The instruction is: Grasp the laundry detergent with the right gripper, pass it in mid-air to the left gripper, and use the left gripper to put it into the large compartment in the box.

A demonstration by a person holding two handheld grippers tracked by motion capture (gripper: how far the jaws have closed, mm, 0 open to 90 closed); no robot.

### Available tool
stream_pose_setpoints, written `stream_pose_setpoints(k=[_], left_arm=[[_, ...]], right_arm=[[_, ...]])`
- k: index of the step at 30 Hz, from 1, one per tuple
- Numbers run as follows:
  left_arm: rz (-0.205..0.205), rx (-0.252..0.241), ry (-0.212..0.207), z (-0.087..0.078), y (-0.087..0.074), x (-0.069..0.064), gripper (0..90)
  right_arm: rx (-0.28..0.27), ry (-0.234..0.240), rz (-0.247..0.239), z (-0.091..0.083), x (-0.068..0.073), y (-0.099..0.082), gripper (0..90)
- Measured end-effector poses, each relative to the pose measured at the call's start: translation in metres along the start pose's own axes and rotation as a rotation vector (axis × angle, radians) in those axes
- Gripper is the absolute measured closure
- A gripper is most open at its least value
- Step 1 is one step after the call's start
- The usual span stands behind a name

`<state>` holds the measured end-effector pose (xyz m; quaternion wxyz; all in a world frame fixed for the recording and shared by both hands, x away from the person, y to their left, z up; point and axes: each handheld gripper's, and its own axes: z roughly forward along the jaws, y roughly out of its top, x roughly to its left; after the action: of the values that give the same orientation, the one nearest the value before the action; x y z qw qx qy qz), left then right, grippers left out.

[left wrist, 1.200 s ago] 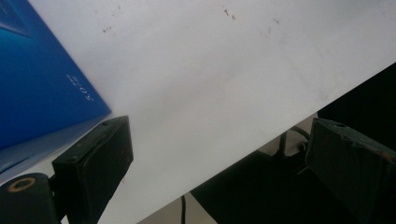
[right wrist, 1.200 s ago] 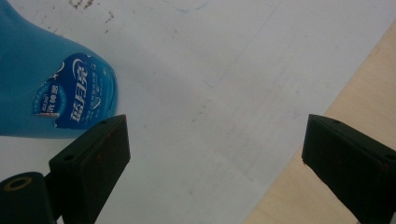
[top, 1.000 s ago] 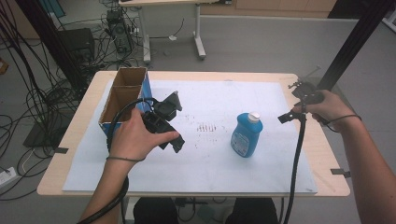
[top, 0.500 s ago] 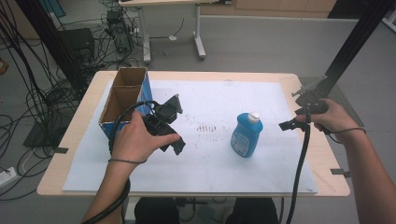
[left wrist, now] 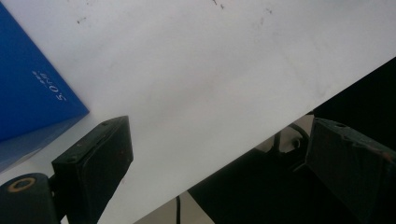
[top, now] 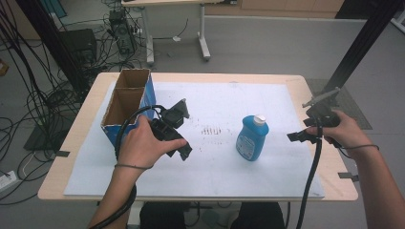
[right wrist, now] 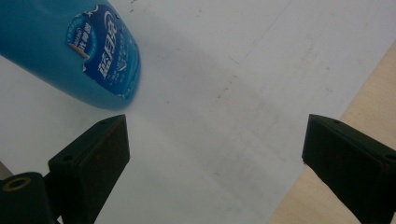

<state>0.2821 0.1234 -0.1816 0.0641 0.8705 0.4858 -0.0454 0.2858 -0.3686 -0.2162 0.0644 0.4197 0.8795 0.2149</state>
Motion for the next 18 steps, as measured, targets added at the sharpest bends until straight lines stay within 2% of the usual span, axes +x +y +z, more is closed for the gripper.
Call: stream_pose_setpoints(k=[6, 9, 18], left_arm=[[-0.006, -0.005, -0.003, 0.001, 0.0, 0.0, 7.7], [-0.005, -0.004, -0.006, 0.002, 0.001, 0.0, 7.6], [-0.013, -0.005, -0.008, 0.008, 0.001, 0.0, 7.0]], right_arm=[[-0.023, 0.015, -0.01, 0.0, 0.005, -0.009, 7.6], [-0.014, 0.0, -0.025, 0.001, 0.011, -0.011, 7.5], [-0.033, 0.014, -0.025, 0.003, 0.015, -0.022, 7.5]])
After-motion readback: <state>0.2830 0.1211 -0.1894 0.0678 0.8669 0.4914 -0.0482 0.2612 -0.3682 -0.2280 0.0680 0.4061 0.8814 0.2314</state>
